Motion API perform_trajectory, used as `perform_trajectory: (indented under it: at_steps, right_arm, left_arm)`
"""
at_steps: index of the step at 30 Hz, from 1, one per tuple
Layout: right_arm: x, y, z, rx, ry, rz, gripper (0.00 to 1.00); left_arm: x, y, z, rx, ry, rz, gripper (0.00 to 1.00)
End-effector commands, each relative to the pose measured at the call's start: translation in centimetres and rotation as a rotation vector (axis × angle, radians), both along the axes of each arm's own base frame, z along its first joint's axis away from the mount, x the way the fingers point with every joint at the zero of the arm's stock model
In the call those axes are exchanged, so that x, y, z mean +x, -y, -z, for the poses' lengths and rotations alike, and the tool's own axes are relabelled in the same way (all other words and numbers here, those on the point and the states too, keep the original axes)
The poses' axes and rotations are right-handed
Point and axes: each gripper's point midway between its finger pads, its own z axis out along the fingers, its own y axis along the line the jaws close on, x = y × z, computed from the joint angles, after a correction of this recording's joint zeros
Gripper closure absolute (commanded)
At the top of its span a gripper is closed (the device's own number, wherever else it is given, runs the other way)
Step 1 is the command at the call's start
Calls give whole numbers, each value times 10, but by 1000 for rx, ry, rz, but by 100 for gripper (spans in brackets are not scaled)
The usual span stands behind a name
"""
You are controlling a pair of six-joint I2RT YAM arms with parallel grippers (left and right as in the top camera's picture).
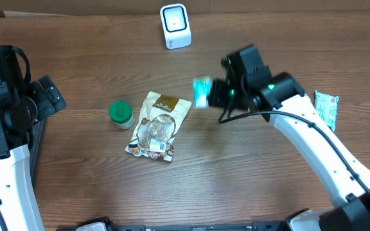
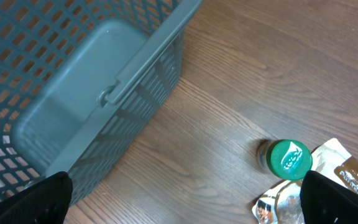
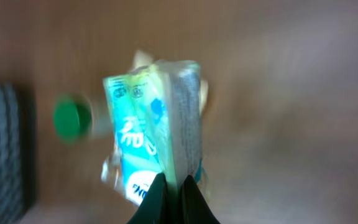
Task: Scan the item barcode
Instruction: 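Lift the teal box and carry it toward the scanner, then hold the teal box's barcode under the white scanner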
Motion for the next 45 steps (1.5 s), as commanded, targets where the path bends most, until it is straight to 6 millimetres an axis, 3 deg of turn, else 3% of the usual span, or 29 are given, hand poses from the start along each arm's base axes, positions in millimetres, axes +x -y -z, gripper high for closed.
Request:
perform_trajectory:
  at_steps: [1,5,8,12,14,17,21,25,30,35,45]
  right_arm:
    - [50,36,-68,-260,353,166,96]
    - [95,24,-95,-353,592,160,96]
    - [134,8,-94,-438,736,117,96]
    - [183,-22,-64,-607,896,-42,96]
    - [206,-37,-32,-722,957,-139,96]
    - [224,-51,10,-814,994,-248,96]
    - [236,-66,52,-889,1041,-357,96]
    - [239,-76,72,-882,1063,-419,96]
    - [237,-90,70,-822,1107,-463,96]
    - [241,-87,59,-818,1143,-428,96]
    - [242,-85,59,-732,1120,-353,96]
  left_arm:
    - [-3,-2,-5,1,19,-23,0]
    - [-3,-2,-5,1,19,-23,0]
    - [-3,-2,-5,1,19,-23,0]
    - [-3,-2,-5,1,19,-23,0]
    - [-3,-2,-5,1,19,-23,0]
    - [-3,-2,-5,1,19,-23,0]
    - [-3,-2,-5,1,19,-23,0]
    - [-3,-2,-5,1,19,-23,0]
    - [-3,-2,-5,1,19,-23,0]
    - [-3,-2,-5,1,19,-23,0]
    - [-3,-2,-5,1,19,-23,0]
